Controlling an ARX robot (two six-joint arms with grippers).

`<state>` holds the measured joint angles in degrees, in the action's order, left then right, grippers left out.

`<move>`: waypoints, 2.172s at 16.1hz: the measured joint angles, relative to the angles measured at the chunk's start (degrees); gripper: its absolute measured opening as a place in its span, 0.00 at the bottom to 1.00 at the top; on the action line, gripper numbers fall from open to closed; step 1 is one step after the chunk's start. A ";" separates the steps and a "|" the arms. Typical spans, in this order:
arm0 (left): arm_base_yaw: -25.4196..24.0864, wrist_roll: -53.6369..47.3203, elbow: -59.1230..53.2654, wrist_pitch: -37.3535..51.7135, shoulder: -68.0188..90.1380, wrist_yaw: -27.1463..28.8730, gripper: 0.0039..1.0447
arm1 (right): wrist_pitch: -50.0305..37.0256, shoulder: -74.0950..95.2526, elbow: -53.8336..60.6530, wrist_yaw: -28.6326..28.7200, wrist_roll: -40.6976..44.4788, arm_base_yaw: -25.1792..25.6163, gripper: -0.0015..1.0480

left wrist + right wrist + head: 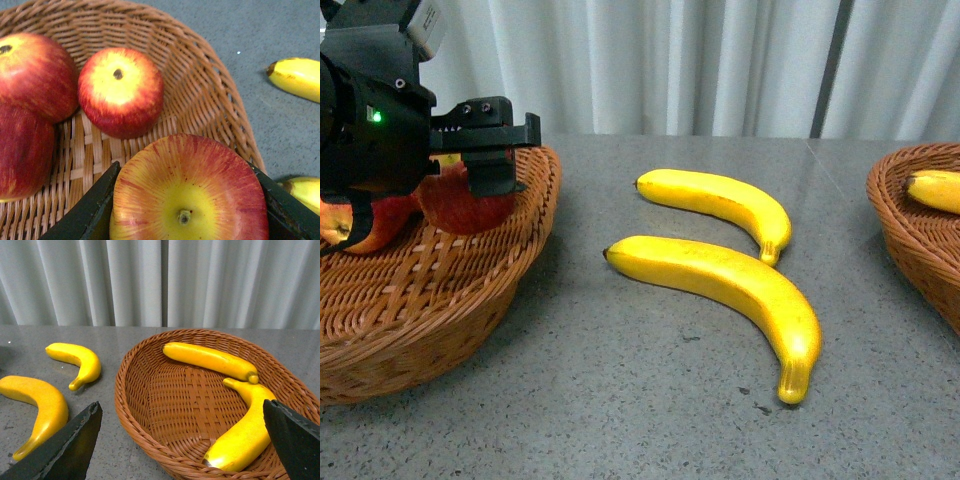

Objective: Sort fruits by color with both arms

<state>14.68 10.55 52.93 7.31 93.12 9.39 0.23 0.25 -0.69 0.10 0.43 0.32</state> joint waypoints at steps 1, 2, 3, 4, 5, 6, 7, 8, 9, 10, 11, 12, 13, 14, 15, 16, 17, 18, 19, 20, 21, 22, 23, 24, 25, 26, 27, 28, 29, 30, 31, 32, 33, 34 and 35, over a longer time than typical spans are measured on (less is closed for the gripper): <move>-0.42 0.94 -0.81 0.31 -0.07 0.44 0.60 | 0.00 0.00 0.00 0.00 0.00 0.00 0.94; -1.07 1.27 -1.57 0.52 -0.07 1.31 0.60 | 0.00 0.00 0.00 0.00 0.00 0.00 0.94; -1.62 1.53 -2.43 1.46 -0.04 2.45 0.64 | 0.00 0.00 0.00 0.00 0.00 0.00 0.94; -2.19 1.62 -2.71 1.46 -0.07 2.89 0.77 | 0.00 0.00 0.00 0.00 0.00 0.00 0.94; -2.32 2.10 -2.86 1.62 -0.35 2.95 0.87 | 0.02 0.00 0.00 0.02 0.00 0.00 0.94; -2.23 2.60 -3.58 2.21 -1.62 1.97 0.96 | 0.00 0.00 0.00 0.00 0.00 0.00 0.94; -1.97 3.34 -5.14 3.85 -4.00 0.24 0.93 | 0.02 0.00 0.00 0.02 0.00 0.00 0.94; -1.60 3.85 -7.10 4.61 -8.44 -1.49 0.94 | 0.00 0.00 0.00 0.00 0.00 0.00 0.94; -1.46 3.74 -8.94 7.08 -12.90 -2.47 0.94 | 0.00 0.00 0.00 0.02 0.00 0.00 0.94; -1.73 3.04 -10.64 7.63 -18.43 -3.69 0.94 | 0.00 0.00 0.00 0.00 0.00 0.00 0.94; -2.43 2.69 -13.05 7.69 -23.80 -4.81 0.94 | 0.00 0.00 0.00 0.00 0.00 0.00 0.94; -3.56 1.79 -15.87 7.67 -28.74 -6.03 0.94 | 0.00 0.00 0.00 0.00 0.00 0.00 0.94; -4.90 0.81 -18.25 7.23 -32.57 -6.64 0.94 | 0.00 0.00 0.00 0.00 0.00 0.00 0.94; -6.58 -3.41 -24.24 17.44 -36.59 -3.32 0.82 | 0.00 0.00 0.00 0.02 0.00 -0.02 0.94; -10.67 -6.84 -31.41 22.64 -42.75 -5.60 0.69 | 0.02 0.00 0.00 0.00 0.00 0.00 0.94; -14.21 -8.11 -36.74 23.76 -47.43 -8.41 0.58 | 0.00 0.00 0.00 0.00 0.00 0.00 0.94; -15.15 -8.81 -41.51 23.61 -50.77 -8.33 0.46 | 0.02 0.00 0.00 0.00 0.00 0.00 0.94; -14.75 -9.49 -43.60 22.95 -52.30 -9.25 0.34 | 0.00 0.00 0.00 0.07 0.00 -0.02 0.94; -14.51 -9.55 -44.57 22.64 -53.68 -9.40 0.22 | 0.00 0.00 0.00 -0.04 0.00 0.00 0.94; -14.51 -9.55 -45.35 22.25 -55.87 -9.38 0.11 | 0.04 0.00 0.00 -0.09 0.00 0.00 0.94; -14.51 -9.46 -46.25 21.35 -57.94 -9.38 0.01 | 0.02 0.00 0.00 -0.09 0.00 0.00 0.94; -14.51 -9.66 -47.34 20.39 -59.80 -9.33 0.01 | 0.02 0.00 0.00 -0.07 0.00 0.00 0.94; -14.56 -9.66 -48.22 19.26 -61.26 -9.35 0.01 | 0.02 0.00 0.00 -0.09 0.00 0.00 0.94; -14.56 -9.68 -48.94 18.01 -62.93 -9.38 0.01 | 0.02 0.00 0.00 -0.09 0.00 0.00 0.94; -14.56 -9.70 -49.44 17.11 -64.63 -9.38 0.01 | 0.02 0.00 0.00 -0.09 0.00 0.00 0.94; -14.56 -9.70 -49.86 15.89 -66.77 -9.38 0.01 | 0.02 0.02 0.00 -0.07 0.00 0.00 0.94; -14.56 -9.70 -49.96 15.58 -67.23 -9.35 0.01 | 0.02 0.00 0.00 -0.09 0.00 0.00 0.94; -14.56 -9.70 -50.16 14.73 -68.19 -9.38 0.01 | 0.02 0.00 0.00 -0.07 0.00 0.00 0.94; -14.56 -9.70 -50.56 13.51 -69.64 -9.38 0.01 | 0.02 0.00 0.00 -0.09 0.00 0.00 0.94; -14.56 -9.73 -51.17 13.99 -70.47 -9.38 0.01 | 0.02 0.00 0.00 -0.09 0.00 0.00 0.94; -14.56 -9.73 -52.19 13.79 -71.41 -9.35 0.01 | 0.02 0.00 0.00 -0.09 0.00 0.00 0.94; -14.56 -9.73 -52.19 12.83 -72.87 -9.38 0.01 | 0.00 0.00 0.00 -0.07 0.00 0.00 0.94; -14.56 -9.73 -52.19 11.15 -74.60 -9.35 0.01 | 0.02 0.00 0.00 -0.09 0.00 0.00 0.94; -14.56 -9.73 -52.19 10.19 -75.93 -9.38 0.01 | 0.02 0.00 0.00 -0.09 0.00 0.00 0.94; -14.56 -9.73 -52.19 8.55 -77.37 -9.38 0.01 | 0.02 0.00 0.00 -0.09 0.00 0.00 0.94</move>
<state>0.12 0.82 0.73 15.86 15.75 0.01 0.25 0.25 -0.69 0.01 0.43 0.32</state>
